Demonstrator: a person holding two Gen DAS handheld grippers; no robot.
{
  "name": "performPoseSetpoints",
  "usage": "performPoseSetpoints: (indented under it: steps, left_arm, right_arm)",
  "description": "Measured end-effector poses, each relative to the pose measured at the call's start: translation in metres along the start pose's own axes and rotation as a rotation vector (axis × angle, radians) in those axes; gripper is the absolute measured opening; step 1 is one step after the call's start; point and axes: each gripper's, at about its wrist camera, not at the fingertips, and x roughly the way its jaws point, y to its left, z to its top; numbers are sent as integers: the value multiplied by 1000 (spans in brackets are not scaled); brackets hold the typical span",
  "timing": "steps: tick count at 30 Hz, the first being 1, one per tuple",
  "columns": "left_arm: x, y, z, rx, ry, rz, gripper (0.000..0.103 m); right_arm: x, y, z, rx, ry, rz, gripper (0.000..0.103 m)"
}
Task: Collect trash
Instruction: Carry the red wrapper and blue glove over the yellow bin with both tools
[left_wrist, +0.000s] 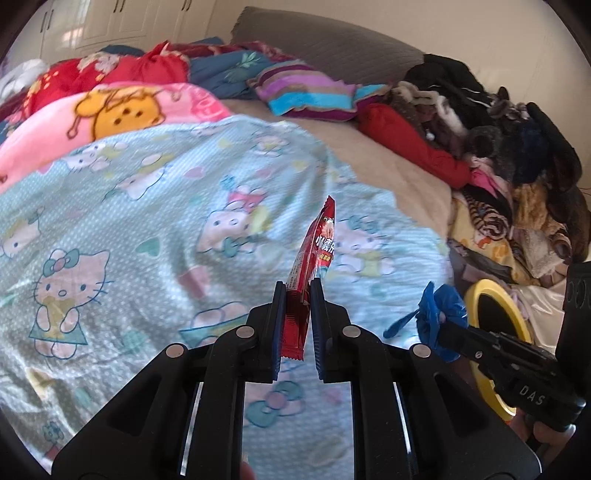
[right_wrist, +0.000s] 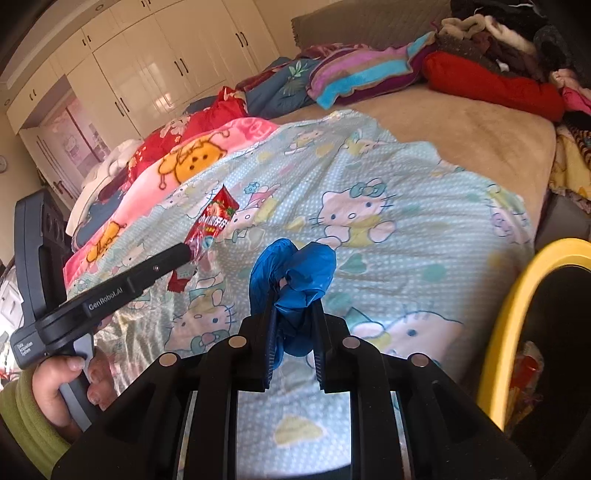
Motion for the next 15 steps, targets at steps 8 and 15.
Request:
performPoseSetpoints:
  steps: [8,15]
  left_arm:
    - [-18,-30,-2,36,-30,-40,9]
    - [-28,-53,-6,72,-40,-74,9]
  right_arm:
    - [-31,-5,-6,0,-38,-26,17]
    - [-59,-8,-12,4,-78,-46,17]
